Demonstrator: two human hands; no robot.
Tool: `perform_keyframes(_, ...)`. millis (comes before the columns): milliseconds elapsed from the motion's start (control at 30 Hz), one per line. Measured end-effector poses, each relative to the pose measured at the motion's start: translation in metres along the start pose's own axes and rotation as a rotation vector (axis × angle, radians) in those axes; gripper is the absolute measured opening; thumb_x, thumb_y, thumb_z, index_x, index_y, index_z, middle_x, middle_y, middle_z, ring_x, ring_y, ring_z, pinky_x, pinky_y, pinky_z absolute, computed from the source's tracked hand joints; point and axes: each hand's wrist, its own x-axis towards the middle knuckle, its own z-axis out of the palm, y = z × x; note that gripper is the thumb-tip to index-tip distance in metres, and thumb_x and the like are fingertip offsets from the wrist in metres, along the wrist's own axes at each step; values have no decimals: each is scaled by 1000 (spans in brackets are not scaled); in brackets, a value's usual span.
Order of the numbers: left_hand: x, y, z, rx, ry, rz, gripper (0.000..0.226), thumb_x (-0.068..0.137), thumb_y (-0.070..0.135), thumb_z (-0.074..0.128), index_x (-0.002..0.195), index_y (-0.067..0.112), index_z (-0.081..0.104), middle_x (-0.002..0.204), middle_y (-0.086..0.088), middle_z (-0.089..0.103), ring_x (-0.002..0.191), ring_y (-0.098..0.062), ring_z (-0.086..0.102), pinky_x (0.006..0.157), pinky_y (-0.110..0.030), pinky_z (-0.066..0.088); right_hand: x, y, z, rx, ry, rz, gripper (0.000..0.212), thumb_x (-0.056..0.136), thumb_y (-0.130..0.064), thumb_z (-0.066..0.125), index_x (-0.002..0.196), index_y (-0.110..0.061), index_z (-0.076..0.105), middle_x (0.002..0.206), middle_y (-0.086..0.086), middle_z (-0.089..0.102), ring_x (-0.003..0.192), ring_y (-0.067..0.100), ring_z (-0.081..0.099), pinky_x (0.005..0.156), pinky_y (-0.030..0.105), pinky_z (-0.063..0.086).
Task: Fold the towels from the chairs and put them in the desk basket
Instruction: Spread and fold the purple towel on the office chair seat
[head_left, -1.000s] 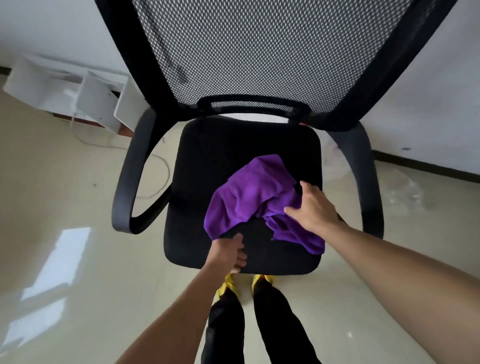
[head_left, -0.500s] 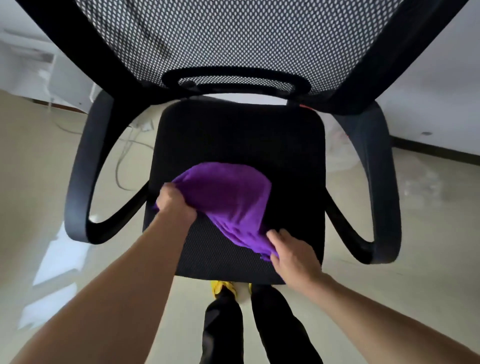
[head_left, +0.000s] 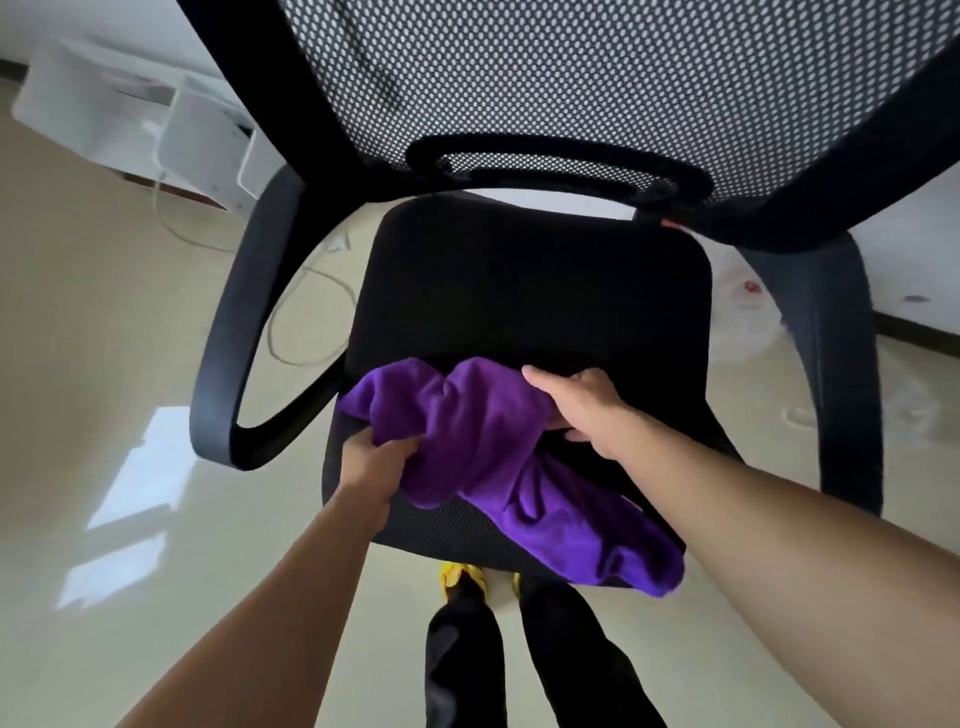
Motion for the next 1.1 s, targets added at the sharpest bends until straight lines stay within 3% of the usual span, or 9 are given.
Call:
perform_keyframes(133,8,9,-18,-16,108,96,26,72,-8,59,90,10,66,82,-11,67,78,-28,64,63,-31,53,2,-7,16,366,15,40,4,80,-9,72,83,-10,68,89,13,69,72,22,65,71,37,57)
perform_keyframes(233,12,34,-21,-136,72,146,30,72,-13,46,80,11,63,76,-12,59,71,-24,54,60,-32,42,1,-12,2,463,121,-57,14,84,-4,65,79,-16,71,88,11,70,76,22,66,71,37,58)
perform_keyframes(400,0,91,4,-244,-41,233,34,70,-18,34,73,11,52,58,-3,48,49,-15,43,40,-17,32,-14,-13,-30,127,390,-455,13,96,-14,54,91,-22,63,96,4,64,83,23,67,64,36,60)
perform_keyframes(500,-8,109,21,-299,-167,270,38,71,-22,33,69,11,53,49,3,53,42,-10,48,38,-17,35,-20,8,-45,-75,543,-637,14,97,-20,50,106,-19,61,103,7,64,84,26,66,73,38,57)
perform_keyframes(600,-3,99,30,-238,-180,226,33,77,-17,45,78,13,60,68,-2,59,57,-15,55,46,-23,44,-26,39,-49,-209,579,-614,15,92,-5,56,104,-8,64,100,10,64,80,20,61,72,18,42)
perform_keyframes(667,7,79,29,-117,-96,188,24,78,-10,54,79,13,61,72,-4,59,65,-17,54,51,-25,43,-24,61,-49,-296,494,-487,15,87,-2,59,98,-10,67,96,7,65,81,20,61,73,18,39)
perform_keyframes(767,24,48,15,67,-10,140,19,76,-6,62,76,14,60,76,-8,59,73,-22,55,62,-32,46,-22,77,-49,-405,381,-341,17,86,-6,59,87,-20,68,93,3,63,89,27,64,75,25,41)
perform_keyframes(967,43,27,-8,460,39,158,25,71,-1,67,91,11,58,83,-8,60,79,-28,58,74,-36,48,-6,20,-52,-377,685,-438,18,92,-25,54,98,-16,69,106,10,64,97,31,60,72,32,43)
perform_keyframes(1100,49,35,-7,338,25,121,18,78,11,70,94,9,64,84,-8,66,81,-27,62,77,-39,52,13,-39,-25,-422,458,-514,44,87,-49,59,119,-20,63,120,0,65,110,22,61,88,33,47)
